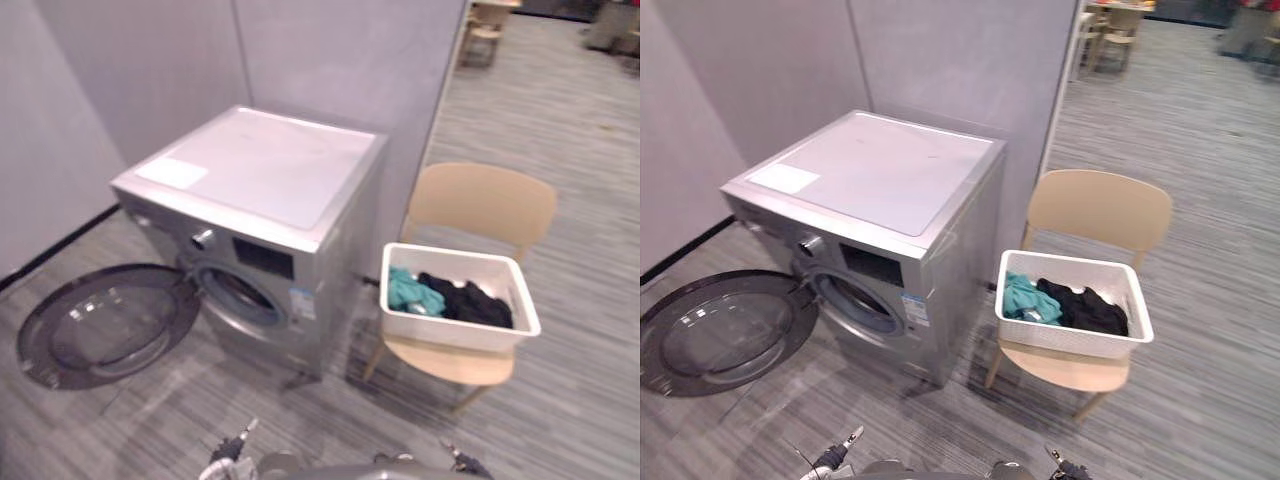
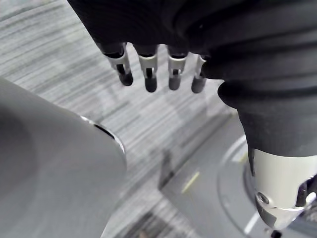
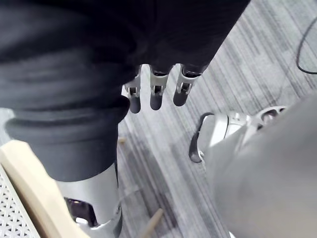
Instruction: Pick up the laundry basket with both hands and put the clothes into the washing machine.
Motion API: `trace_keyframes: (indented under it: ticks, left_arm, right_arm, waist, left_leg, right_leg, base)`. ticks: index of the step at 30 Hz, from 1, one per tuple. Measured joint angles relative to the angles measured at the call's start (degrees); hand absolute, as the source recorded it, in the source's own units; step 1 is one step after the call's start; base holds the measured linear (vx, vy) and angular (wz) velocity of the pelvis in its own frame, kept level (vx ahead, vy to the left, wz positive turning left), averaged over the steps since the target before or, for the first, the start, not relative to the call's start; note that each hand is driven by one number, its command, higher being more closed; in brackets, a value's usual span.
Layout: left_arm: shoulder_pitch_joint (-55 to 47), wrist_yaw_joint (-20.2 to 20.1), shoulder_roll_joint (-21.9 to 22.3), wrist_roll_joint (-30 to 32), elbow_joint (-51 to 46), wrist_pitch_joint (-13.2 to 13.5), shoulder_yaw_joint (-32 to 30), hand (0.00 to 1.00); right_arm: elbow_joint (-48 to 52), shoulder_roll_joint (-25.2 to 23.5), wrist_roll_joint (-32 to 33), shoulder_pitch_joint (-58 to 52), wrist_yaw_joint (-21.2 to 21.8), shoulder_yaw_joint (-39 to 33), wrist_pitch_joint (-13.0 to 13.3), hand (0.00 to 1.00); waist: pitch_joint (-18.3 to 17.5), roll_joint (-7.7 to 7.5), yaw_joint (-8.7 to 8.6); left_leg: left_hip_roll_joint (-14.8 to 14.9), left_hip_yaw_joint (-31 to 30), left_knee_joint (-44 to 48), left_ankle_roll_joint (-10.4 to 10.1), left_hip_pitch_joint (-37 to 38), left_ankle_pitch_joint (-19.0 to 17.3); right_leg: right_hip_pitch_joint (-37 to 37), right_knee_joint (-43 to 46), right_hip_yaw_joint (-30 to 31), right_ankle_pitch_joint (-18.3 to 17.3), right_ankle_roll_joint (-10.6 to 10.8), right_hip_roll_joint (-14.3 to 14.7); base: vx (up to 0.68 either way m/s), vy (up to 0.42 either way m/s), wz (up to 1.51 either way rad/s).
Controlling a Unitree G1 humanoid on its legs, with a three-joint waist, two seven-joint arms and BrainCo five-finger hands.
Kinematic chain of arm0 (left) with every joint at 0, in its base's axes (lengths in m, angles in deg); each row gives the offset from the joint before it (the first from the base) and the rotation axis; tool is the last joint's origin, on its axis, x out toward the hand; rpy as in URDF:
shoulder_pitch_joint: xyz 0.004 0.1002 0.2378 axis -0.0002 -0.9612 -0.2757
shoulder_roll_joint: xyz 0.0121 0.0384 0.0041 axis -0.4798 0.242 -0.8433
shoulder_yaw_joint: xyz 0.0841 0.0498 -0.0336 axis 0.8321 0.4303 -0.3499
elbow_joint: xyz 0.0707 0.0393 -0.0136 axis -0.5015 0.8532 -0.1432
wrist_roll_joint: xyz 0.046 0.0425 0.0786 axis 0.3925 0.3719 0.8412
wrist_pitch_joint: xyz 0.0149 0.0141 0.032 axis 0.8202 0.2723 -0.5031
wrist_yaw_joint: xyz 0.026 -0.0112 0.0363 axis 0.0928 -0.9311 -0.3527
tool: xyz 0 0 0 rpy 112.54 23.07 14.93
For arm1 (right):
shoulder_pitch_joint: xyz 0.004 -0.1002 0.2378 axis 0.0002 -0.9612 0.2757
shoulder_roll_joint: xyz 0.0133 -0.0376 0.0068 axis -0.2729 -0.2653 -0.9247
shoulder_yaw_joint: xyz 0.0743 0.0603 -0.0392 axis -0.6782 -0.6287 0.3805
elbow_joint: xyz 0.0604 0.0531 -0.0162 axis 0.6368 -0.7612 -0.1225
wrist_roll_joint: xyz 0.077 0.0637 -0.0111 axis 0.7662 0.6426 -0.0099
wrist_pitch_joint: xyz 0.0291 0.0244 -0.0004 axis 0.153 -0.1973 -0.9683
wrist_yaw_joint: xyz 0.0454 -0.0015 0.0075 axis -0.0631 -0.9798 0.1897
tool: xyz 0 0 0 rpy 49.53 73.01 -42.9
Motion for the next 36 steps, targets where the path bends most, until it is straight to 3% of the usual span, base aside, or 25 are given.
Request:
trace_keyframes:
  ticks: [4, 6, 7, 8, 9, 11, 15, 16, 17, 19, 20, 25, 27, 31, 33, 34, 36]
  left_arm:
    - [1.41, -0.21, -0.92, 3.50, 0.02, 0.11, 5.22, 0.00]
    - [1.92, -0.17, -0.72, 4.20, 0.01, 0.08, 6.07, 0.00]
    - [1.87, -0.11, -0.35, 4.19, 0.03, -0.02, 6.31, 0.00]
    - [1.92, -0.04, 0.12, 4.17, -0.01, -0.11, 6.30, 0.00]
    - [1.95, -0.02, 0.17, 4.16, 0.00, -0.14, 6.30, 0.00]
    - [3.48, 0.01, 0.66, 3.89, 0.30, -0.44, 6.33, 0.00]
    - [6.58, 0.00, 2.14, 3.17, 0.51, -0.23, 6.50, 0.00]
    - [6.79, 0.00, 2.39, 3.18, 0.59, -0.22, 6.48, 0.00]
    - [7.02, 0.03, 2.24, 3.19, 0.61, -0.23, 6.64, 0.00]
    - [5.69, 0.03, 0.84, 3.21, 0.61, -0.29, 6.47, 0.00]
    - [4.67, 0.06, -0.35, 3.20, 1.02, -0.35, 6.27, 0.00]
    - [3.40, 0.13, -0.68, 3.19, 2.56, -0.61, 6.36, 0.00]
    - [3.43, 0.52, -0.91, 3.07, 2.49, -0.59, 6.37, 0.00]
    - [3.45, 1.37, -0.65, 3.03, 2.30, -0.56, 6.51, 0.00]
    - [3.16, 1.42, -0.71, 3.06, 2.28, -0.56, 6.77, 0.00]
    - [2.99, 1.36, -1.10, 3.26, 1.71, -0.47, 7.46, 0.00]
    - [2.76, 1.33, -0.82, 3.67, 1.57, -0.48, 8.48, 0.00]
  right_arm:
    - [1.80, -0.58, 0.01, -1.37, 0.25, 1.56, 0.23, 0.00]
    - [2.15, -0.41, -0.22, -1.32, 0.29, 1.65, 0.23, 0.00]
    - [2.80, 0.18, -0.27, -1.17, 0.29, 1.81, 0.21, 0.00]
    - [3.41, 0.57, -0.43, 0.12, 0.28, 2.67, 0.31, 0.00]
    - [3.47, 0.80, -0.59, 0.77, 0.14, 3.50, 0.31, 0.00]
    - [3.85, 0.75, -0.71, 1.33, 0.16, 4.58, 0.56, 0.00]
    - [4.27, 0.76, -0.56, 3.07, 0.06, 4.85, 0.90, 0.00]
    - [5.19, 0.67, -0.45, 3.81, -0.04, 5.03, 0.93, 0.00]
    - [5.83, 0.47, -0.36, 3.62, -0.04, 5.24, 1.02, 0.00]
    - [5.71, 0.01, -0.08, 2.53, -0.08, 5.94, 1.01, 0.00]
    - [5.47, -0.17, -0.03, 2.06, -0.07, 6.05, 0.92, 0.00]
    - [8.48, 4.30, -0.12, 3.48, -0.13, 6.42, 0.72, 0.00]
    - [18.54, 6.17, -0.80, 3.38, -0.07, 9.55, 0.86, 0.00]
    - [32.67, 8.36, -3.40, 4.99, 0.01, 11.12, 1.82, 0.00]
    - [36.54, 8.63, -5.72, 4.71, 0.21, 11.32, 3.24, 0.00]
    - [38.22, 9.46, -7.28, 4.88, 0.19, 12.57, 3.55, 0.00]
    - [39.49, 12.37, -9.57, 5.58, 0.83, 14.23, 3.57, 0.00]
  waist:
    - [-0.52, -0.84, -0.15]
    - [-0.63, -1.25, -0.44]
    - [-0.46, -0.10, -0.13]
    - [-0.17, 0.84, 0.36]
    - [0.05, 0.87, 0.21]
    - [0.74, 1.22, -0.51]
    - [2.11, 2.55, -1.81]
    - [3.09, 3.51, -1.80]
    - [3.71, 2.22, -1.82]
    - [3.43, 0.59, -1.61]
    - [3.11, -0.89, -1.61]
    - [2.17, 2.78, -1.61]
    - [1.68, 3.06, -2.64]
    - [1.43, 3.03, -2.98]
    - [1.86, 1.89, -2.91]
    - [2.13, 1.03, -2.81]
    - [1.78, 1.70, -2.37]
  left_leg:
    - [-1.73, 2.17, -4.33, 0.54, 1.12, 0.78]
    - [-2.16, 3.43, -5.19, 0.57, 2.05, 0.93]
    - [-0.71, 4.90, -5.73, 0.69, 2.49, 1.46]
    - [1.48, 7.97, -6.80, 1.07, 3.63, 3.02]
    - [1.92, 9.50, -6.96, 1.07, 4.27, 3.25]
    - [2.43, 11.58, -7.76, 1.01, 6.49, 3.29]
    - [3.59, 12.57, -10.50, 0.54, 9.97, 3.56]
    - [4.63, 13.60, -11.78, 0.16, 11.63, 3.78]
    - [4.36, 13.85, -12.18, -0.06, 13.26, 3.77]
    - [3.39, 13.77, -12.37, -1.63, 14.57, 3.50]
    - [3.21, 12.59, -12.62, -2.94, 15.02, 3.14]
    - [7.74, 9.63, -15.38, -7.12, 15.43, 5.64]
    - [8.86, 6.50, -14.68, -8.24, 14.84, 7.63]
    - [10.27, 2.54, -6.88, -8.13, 10.14, 8.71]
    - [10.57, 0.99, 2.22, -6.05, 6.14, 9.96]
    - [10.55, 1.17, 7.43, -2.95, 3.63, 9.63]
    - [8.10, 1.27, 7.14, -1.69, 2.61, 8.11]
  right_leg:
    - [-1.25, -2.34, 0.88, 1.90, -0.41, -1.79]
    - [-3.00, -1.46, 0.01, 3.84, 2.33, -1.63]
    - [-4.37, -0.36, -3.99, 5.84, 1.92, -0.28]
    - [-5.08, -0.61, -9.21, 7.68, -0.52, 0.44]
    - [-5.11, -0.93, -12.42, 7.92, -0.87, 0.36]
    - [-4.68, -1.04, -19.35, 8.02, -0.90, 0.59]
    - [-5.05, 1.98, -19.87, 8.34, -0.67, 2.31]
    - [-6.99, 5.67, -21.53, 5.84, -0.93, 2.65]
    - [-7.79, 8.30, -25.41, 3.75, -0.92, -0.32]
    - [-7.52, 6.51, -27.44, 5.19, -0.30, -4.26]
    - [-6.40, 5.56, -26.46, 4.00, 2.57, -5.40]
    - [-6.87, 7.39, -30.58, 0.83, -0.48, -1.07]
    - [-6.69, 8.87, -32.28, -0.77, -1.62, -0.60]
    - [-5.22, 7.30, -33.48, -0.71, -2.07, -0.32]
    - [-2.76, 6.40, -34.27, -0.84, -2.34, -1.29]
    - [-1.04, 5.60, -35.18, -0.89, -2.74, -2.30]
    - [0.17, 5.21, -35.65, -0.90, -2.76, -3.38]
  base:
    - [0.09, 0.063, -0.37]
    - [0.14, 0.006, -0.48]
    - [0.19, -0.033, -1.11]
    - [0.16, -0.061, -1.28]
    - [0.18, -0.087, -1.21]
    - [0.15, -0.076, -0.71]
    - [0.09, -0.049, -0.30]
    - [0.01, -0.070, -0.24]
    - [0.00, -0.086, -0.14]
    - [0.03, -0.130, 0.04]
    - [0.07, -0.265, 0.24]
    - [0.14, -0.234, 0.21]
    - [0.13, -0.237, 0.29]
    - [0.08, -0.163, 0.20]
    - [0.05, -0.100, 0.33]
    - [0.04, -0.053, 0.33]
    - [0.02, 0.009, 0.22]
